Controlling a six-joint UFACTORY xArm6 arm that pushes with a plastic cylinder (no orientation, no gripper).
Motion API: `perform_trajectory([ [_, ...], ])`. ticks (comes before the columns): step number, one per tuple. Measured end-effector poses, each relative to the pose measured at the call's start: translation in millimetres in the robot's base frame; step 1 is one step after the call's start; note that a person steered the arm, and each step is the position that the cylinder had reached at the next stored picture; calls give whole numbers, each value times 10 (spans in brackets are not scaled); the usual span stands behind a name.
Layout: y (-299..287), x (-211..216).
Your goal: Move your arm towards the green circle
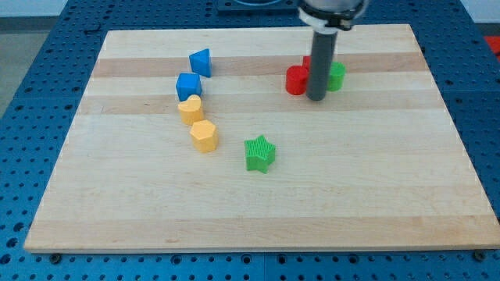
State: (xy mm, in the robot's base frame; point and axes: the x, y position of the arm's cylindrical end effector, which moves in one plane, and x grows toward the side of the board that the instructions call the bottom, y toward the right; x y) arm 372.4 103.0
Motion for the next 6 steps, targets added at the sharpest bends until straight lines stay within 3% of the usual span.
perform_trajectory([
  [2, 72, 318],
  [3, 510, 309],
  [4, 981, 159],
  [5, 1246, -261],
  [6, 1248, -625],
])
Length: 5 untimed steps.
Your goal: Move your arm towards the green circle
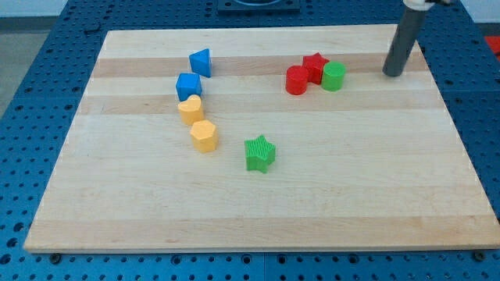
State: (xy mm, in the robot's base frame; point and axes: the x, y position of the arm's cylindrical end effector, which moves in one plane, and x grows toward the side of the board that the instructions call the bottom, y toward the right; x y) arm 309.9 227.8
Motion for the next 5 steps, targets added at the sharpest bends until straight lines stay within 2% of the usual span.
perform_trajectory([
  [3, -417, -47],
  [5, -940, 302],
])
